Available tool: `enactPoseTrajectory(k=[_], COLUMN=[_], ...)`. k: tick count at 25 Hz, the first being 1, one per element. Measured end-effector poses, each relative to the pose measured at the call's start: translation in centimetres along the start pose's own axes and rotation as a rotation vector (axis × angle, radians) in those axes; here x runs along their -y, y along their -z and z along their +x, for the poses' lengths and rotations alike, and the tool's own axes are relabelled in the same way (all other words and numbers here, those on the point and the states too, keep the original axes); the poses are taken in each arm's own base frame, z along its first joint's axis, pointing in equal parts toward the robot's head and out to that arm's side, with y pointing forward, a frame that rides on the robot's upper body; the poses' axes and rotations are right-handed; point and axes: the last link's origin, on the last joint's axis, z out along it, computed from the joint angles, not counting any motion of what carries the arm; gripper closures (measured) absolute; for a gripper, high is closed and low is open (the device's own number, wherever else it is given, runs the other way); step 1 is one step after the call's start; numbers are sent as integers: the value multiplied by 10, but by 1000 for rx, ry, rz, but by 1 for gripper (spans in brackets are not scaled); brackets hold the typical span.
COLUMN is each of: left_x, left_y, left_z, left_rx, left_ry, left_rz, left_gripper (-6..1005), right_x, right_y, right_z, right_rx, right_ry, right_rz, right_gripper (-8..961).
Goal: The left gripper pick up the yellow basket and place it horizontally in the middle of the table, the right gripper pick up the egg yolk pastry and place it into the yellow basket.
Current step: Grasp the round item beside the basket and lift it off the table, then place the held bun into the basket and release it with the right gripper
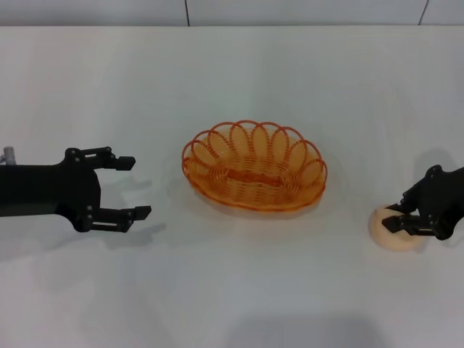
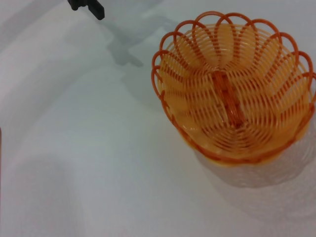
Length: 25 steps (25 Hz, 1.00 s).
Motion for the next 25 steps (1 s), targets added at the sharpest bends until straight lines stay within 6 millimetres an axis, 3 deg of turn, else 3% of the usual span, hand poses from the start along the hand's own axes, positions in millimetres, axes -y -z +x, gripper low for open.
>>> enactPoseTrajectory(k=[4, 12, 18, 25], left_x=[1, 1, 0, 1], left_y=[0, 1, -1, -8], left_z=[0, -1, 0, 1], left_rx=[2, 3, -5, -6], left_ry=[-1, 0, -7, -12], left_rz=[7, 10, 10, 19], left_gripper=[158, 160, 161, 161], right_x=[0, 1, -1, -9], right_y=[0, 15, 25, 22], right_z=[-1, -10, -37, -74], right_rx=[5, 40, 139, 381], right_ry=[3, 27, 84, 135], right_rz=[-1, 12, 13, -33], right_gripper=[790, 884, 903, 907])
